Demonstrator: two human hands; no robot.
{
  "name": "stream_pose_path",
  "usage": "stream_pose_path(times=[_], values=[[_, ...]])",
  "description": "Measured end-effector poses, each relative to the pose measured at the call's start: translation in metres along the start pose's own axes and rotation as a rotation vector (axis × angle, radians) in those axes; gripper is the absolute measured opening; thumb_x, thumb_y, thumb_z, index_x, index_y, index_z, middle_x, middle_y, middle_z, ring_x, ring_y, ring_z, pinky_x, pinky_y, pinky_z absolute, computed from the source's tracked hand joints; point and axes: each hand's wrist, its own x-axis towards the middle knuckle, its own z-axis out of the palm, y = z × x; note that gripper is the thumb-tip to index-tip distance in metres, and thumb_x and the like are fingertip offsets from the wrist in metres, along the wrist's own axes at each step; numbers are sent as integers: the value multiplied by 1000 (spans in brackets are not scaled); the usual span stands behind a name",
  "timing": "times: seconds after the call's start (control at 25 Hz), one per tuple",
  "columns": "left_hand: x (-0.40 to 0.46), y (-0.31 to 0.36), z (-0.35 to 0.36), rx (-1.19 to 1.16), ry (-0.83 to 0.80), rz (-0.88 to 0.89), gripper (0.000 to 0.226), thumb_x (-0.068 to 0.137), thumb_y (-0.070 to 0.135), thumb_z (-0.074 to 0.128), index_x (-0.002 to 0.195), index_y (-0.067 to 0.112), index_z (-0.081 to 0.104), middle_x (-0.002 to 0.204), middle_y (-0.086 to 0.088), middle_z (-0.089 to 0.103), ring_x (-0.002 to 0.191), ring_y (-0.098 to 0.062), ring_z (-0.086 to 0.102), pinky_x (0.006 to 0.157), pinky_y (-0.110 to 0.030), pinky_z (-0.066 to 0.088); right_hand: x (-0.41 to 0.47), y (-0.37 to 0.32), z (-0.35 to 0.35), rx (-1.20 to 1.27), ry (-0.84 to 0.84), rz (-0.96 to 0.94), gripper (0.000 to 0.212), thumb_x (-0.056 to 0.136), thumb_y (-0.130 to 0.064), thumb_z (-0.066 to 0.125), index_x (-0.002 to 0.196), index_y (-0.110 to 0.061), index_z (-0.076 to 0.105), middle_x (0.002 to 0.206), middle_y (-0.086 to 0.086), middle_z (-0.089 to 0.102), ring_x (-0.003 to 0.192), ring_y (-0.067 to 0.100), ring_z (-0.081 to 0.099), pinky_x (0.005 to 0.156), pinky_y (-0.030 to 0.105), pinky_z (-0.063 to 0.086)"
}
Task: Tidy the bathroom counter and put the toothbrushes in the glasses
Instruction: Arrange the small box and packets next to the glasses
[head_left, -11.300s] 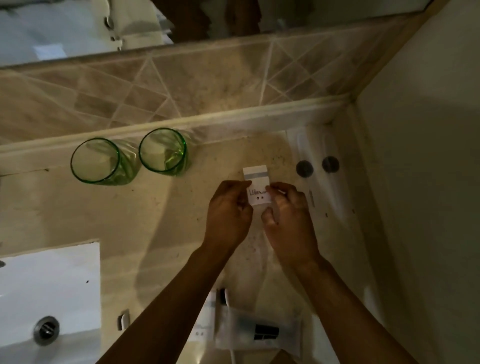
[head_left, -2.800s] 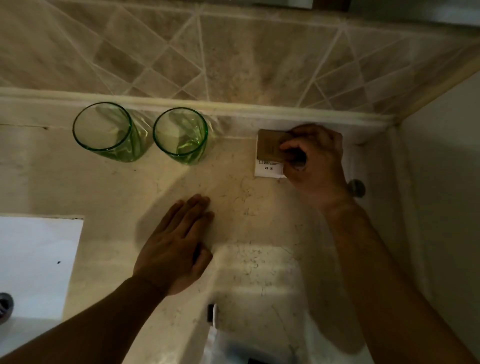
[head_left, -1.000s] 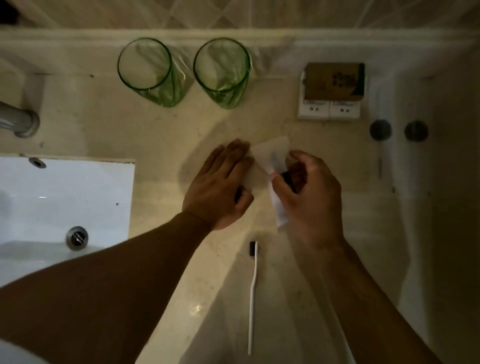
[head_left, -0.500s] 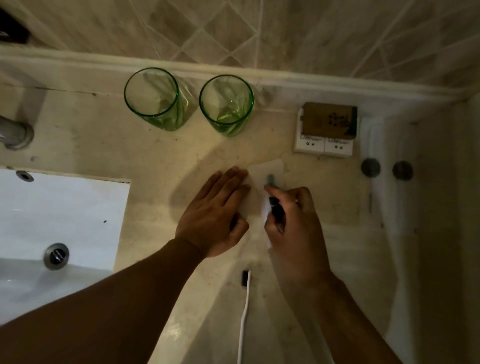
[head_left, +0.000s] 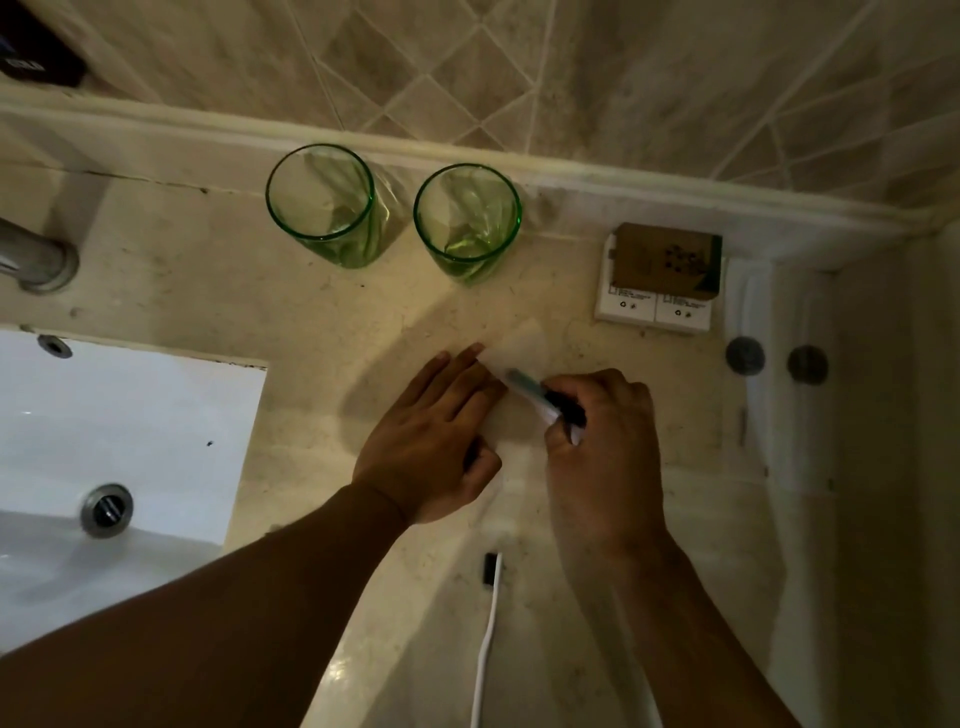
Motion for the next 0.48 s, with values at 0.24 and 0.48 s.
stream_pose_path(times=[0.24,0.48], values=[[-1,-2,4,-18,6,11,67,90,45,41,148,12,38,160,-13,28,151,-24,15,123,-45,14,1,18,-17,-72,65,-43,25,72,-5,77,73,-29,69,118,-8,48,114,12,33,87,33,50],[-1,-3,5,-25,2,16,65,90,42,37,148,12,37,160,-13,29,151,-25,14,122,-44,11,-21,28,-18,204,194,-87,9,81,-14,68,88,-19,66,117,-2,53,109,18,55,85,29,55]])
